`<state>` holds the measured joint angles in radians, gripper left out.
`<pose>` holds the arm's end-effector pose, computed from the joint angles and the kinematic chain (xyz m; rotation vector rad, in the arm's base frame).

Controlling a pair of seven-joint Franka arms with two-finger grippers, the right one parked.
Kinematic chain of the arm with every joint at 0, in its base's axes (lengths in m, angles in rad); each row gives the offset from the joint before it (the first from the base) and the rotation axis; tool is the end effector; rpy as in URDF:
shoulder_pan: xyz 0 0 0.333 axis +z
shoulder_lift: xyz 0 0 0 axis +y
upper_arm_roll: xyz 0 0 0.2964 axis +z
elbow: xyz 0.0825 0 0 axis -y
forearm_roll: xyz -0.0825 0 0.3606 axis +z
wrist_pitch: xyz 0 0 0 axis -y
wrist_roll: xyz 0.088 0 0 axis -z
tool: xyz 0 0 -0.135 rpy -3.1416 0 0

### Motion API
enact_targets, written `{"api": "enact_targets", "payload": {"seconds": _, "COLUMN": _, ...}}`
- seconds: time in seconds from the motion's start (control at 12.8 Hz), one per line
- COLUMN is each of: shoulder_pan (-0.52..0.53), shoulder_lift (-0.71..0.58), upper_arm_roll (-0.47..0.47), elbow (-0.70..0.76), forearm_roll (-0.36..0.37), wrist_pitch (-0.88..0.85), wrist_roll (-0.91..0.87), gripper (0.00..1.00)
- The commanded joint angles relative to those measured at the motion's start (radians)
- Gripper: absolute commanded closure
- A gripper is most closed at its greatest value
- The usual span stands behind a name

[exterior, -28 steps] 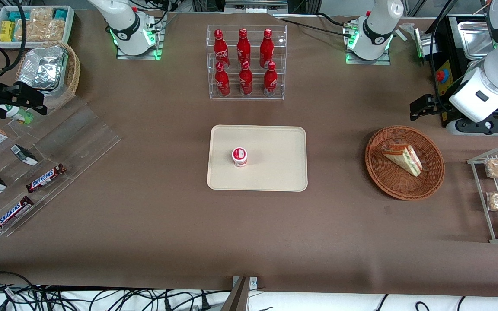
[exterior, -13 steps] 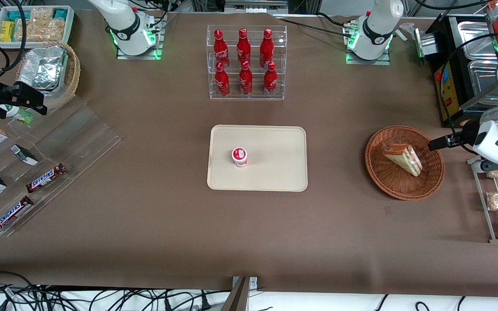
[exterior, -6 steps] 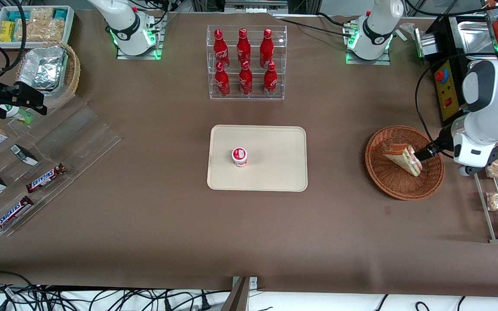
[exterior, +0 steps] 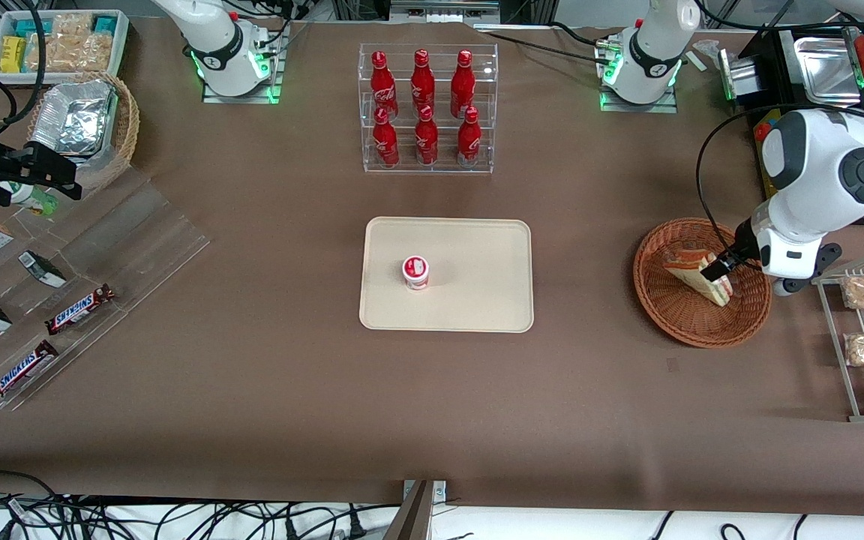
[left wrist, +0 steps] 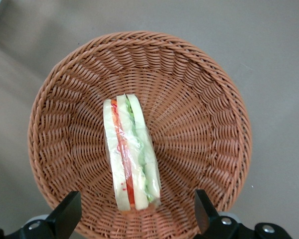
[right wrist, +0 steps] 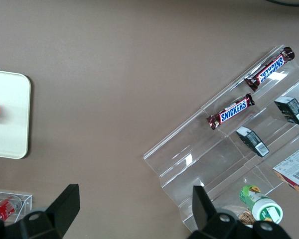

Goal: Place sandwich from basket to tray
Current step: 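Lower the open left gripper around the sandwich and close it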

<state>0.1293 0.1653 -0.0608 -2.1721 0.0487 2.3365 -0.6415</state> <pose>0.5337 0.0384 0.2862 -2.9405 -1.0353 -0.0104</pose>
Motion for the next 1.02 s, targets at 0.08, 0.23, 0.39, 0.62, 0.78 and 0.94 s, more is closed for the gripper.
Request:
{"api": "enact_targets", "payload": {"seconds": 0.08, "shoulder_pan": 0.038, "shoulder_lift": -0.027, "upper_arm_roll": -0.005, "elbow": -0.11, "forearm_roll": 0.023, "wrist_pitch": 0.163, "wrist_roll": -0.021, "gripper": 0.0}}
{"api": "enact_targets", "payload": {"seconds": 0.23, "shoulder_pan": 0.042, "shoulder_lift": 0.003, "upper_arm_roll": -0.005, "elbow": -0.13, "forearm_roll": 0.023, "wrist_pitch": 0.243, "wrist_roll": -0.047, "gripper": 0.0}}
{"api": "enact_targets", "payload": {"seconds": 0.39, "shoulder_pan": 0.039, "shoulder_lift": 0.031, "upper_arm_roll": -0.005, "elbow": -0.143, "forearm_roll": 0.023, "wrist_pitch": 0.296, "wrist_roll": -0.084, "gripper": 0.0}}
{"api": "enact_targets", "payload": {"seconds": 0.62, "shoulder_pan": 0.039, "shoulder_lift": 0.04, "upper_arm_roll": -0.005, "elbow": -0.202, "forearm_roll": 0.023, "wrist_pitch": 0.388, "wrist_roll": -0.086, "gripper": 0.0}}
{"api": "enact_targets", "payload": {"seconds": 0.78, "shoulder_pan": 0.039, "shoulder_lift": 0.052, "upper_arm_roll": -0.005, "elbow": -0.21, "forearm_roll": 0.022, "wrist_pitch": 0.397, "wrist_roll": -0.086, "gripper": 0.0}}
{"api": "enact_targets", "payload": {"seconds": 0.94, "shoulder_pan": 0.039, "shoulder_lift": 0.06, "upper_arm_roll": -0.005, "elbow": -0.212, "forearm_roll": 0.023, "wrist_pitch": 0.405, "wrist_roll": -0.086, "gripper": 0.0}}
